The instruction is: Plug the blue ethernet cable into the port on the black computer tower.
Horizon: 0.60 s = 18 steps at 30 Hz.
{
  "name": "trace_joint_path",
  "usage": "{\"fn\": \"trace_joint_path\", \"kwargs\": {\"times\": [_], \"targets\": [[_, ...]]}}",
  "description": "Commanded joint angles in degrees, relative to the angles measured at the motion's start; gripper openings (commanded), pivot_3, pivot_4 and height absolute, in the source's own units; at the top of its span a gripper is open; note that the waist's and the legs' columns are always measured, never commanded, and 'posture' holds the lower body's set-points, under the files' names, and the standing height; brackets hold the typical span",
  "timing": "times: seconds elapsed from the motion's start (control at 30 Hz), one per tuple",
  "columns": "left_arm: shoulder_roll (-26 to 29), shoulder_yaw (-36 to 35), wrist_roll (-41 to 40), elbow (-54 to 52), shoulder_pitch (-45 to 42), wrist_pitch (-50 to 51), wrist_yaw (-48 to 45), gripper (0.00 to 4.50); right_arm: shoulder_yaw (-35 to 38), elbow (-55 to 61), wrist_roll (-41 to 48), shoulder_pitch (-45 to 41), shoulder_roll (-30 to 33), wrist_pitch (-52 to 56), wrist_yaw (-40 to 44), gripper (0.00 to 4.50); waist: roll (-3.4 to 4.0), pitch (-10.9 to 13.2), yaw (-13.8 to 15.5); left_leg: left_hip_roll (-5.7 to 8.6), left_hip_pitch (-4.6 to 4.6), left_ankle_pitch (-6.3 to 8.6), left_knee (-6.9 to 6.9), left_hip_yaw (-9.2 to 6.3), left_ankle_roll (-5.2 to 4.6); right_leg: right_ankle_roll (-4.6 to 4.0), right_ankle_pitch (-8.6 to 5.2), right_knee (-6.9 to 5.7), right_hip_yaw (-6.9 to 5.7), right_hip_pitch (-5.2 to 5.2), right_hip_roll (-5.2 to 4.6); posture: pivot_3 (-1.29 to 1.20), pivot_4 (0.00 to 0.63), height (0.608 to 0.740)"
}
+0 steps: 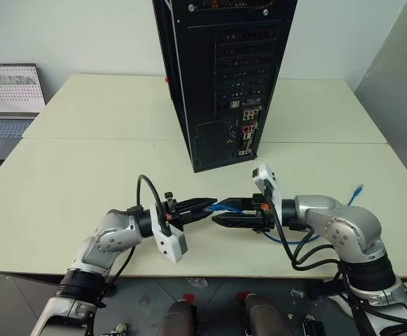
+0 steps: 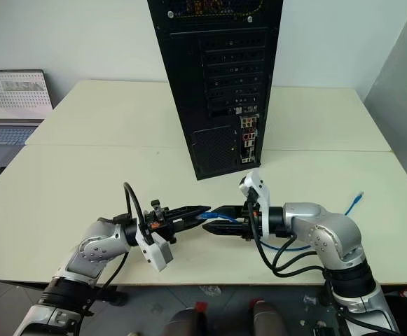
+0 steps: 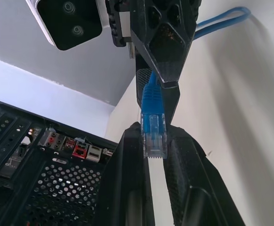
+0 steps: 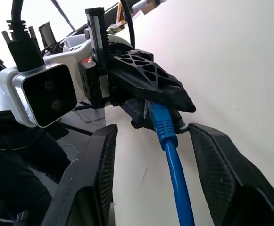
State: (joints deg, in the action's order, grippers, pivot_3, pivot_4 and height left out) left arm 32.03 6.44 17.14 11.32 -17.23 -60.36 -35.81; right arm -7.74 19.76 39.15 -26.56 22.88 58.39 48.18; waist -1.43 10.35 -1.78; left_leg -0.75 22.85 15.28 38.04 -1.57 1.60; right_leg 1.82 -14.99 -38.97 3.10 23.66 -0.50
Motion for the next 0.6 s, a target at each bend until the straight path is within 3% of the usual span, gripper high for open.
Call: {"fn": "trace_joint_path", "kwargs": {"times": [0.03, 0.6], "targets": [[0.72, 0.25, 1.42, -0.15, -1.07, -0.33, 2.94, 0.27, 1.65, 1.52, 3.11, -0.91, -1.17, 0.49, -1.02, 2.53, 0.0, 0.0, 0.0, 0.0, 0.0, 0.0, 0.0, -0.01, 0.0, 0.0, 0.0, 0.0, -0.01, -0.01, 0.0, 0.0, 0.15, 0.74], [3.25, 1.55, 4.26, -0.3, -1.19, 0.31, 7.91, 0.27, 2.56, 1.22, 5.33, -0.92, 0.21, 0.97, -2.1, 2.53, 0.0, 0.0, -0.01, 0.02, 0.0, 0.0, 0.01, -0.18, 0.0, 0.0, 0.0, 0.03, -0.22, -0.1, -0.04, 0.0, 0.15, 0.74]]}}
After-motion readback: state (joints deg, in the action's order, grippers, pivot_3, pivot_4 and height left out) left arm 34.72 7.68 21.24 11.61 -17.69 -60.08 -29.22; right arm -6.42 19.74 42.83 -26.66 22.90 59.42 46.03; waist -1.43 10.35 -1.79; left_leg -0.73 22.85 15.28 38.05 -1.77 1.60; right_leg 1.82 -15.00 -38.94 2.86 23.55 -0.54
